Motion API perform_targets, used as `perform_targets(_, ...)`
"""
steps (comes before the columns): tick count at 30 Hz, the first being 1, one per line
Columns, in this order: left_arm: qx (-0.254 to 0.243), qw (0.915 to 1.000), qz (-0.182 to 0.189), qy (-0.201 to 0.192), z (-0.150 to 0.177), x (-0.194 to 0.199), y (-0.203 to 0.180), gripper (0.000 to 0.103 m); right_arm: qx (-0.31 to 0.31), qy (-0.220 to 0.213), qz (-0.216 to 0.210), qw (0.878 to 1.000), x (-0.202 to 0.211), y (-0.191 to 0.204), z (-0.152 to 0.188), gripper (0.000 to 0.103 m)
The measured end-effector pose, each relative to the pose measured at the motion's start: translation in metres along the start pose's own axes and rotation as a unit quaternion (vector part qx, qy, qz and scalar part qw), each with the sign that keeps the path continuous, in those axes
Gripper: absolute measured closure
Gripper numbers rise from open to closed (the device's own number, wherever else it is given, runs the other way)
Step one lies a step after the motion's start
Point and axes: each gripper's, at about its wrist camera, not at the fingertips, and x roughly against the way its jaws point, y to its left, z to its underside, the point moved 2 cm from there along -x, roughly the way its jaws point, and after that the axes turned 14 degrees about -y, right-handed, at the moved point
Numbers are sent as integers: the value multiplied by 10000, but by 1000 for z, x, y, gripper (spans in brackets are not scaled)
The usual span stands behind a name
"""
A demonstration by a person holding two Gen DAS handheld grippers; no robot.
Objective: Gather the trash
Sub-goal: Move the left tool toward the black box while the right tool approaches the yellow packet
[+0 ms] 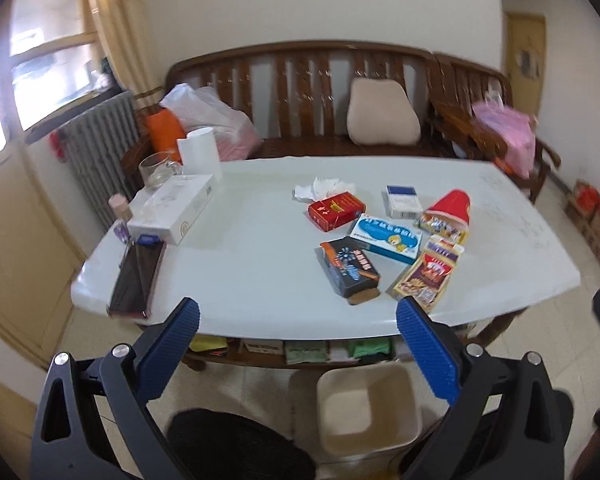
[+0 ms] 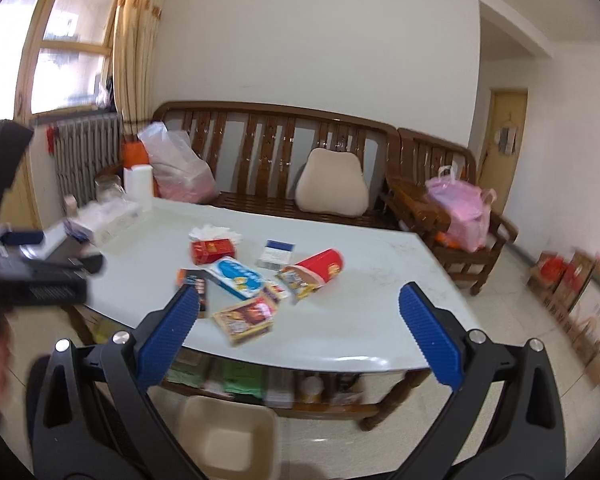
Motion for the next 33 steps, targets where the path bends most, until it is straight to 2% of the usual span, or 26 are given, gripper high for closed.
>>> perform_targets(5, -707, 9963, 318, 378, -11, -18, -10, 6, 710, 100, -309, 9969, -20, 2, -4, 5)
perform_targets(10, -962, 9893, 607, 917, -9, -40, -28, 6, 701, 375, -1294, 9884, -45, -7, 3, 5)
perform_targets(18, -804, 9774, 1101, 1617, -17, -68, -38, 6, 1082, 902, -1863, 9723, -68, -14, -1, 5)
perform_targets(24, -1049, 9737, 998, 1759, -24, -90, -47, 6, 1444, 1179, -2186, 9578, -88, -12, 4, 5)
perform_targets(29, -1004, 9701, 951, 1996, -25, -121, -51, 6, 1508, 1531, -2589, 9417, -108, -5, 16, 5)
perform_targets(33, -964, 9645, 968, 2262, -23, -146, -54, 6, 1712, 1707, -3147, 9179, -121, 3, 20, 5)
